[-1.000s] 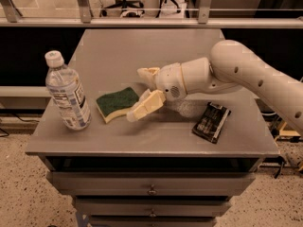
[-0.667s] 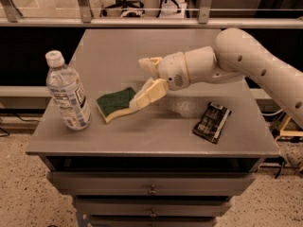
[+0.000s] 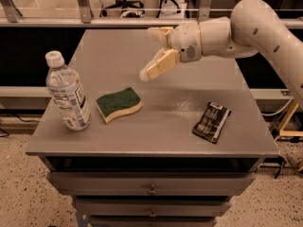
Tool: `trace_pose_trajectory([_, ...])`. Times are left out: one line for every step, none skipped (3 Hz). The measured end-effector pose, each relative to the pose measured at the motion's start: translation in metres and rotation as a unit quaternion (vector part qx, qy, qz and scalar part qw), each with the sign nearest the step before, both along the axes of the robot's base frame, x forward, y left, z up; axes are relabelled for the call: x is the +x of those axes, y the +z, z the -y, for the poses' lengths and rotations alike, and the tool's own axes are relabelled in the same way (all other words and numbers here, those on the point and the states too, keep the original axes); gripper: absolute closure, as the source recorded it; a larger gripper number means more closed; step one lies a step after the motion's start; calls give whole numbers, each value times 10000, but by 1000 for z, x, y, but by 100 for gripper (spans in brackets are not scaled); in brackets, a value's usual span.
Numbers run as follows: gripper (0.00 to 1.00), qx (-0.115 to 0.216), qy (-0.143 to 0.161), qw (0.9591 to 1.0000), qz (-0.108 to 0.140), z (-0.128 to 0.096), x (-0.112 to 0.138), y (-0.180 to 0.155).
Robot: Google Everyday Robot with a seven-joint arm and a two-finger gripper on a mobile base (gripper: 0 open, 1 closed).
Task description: Move sponge near blue plastic bottle
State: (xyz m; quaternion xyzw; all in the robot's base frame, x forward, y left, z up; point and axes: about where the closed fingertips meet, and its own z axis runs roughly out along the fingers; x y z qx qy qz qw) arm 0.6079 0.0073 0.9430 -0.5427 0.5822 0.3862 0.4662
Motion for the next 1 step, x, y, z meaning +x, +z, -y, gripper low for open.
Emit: trace_pose_trajectory([0,1,0,10000,-2,0,0,0])
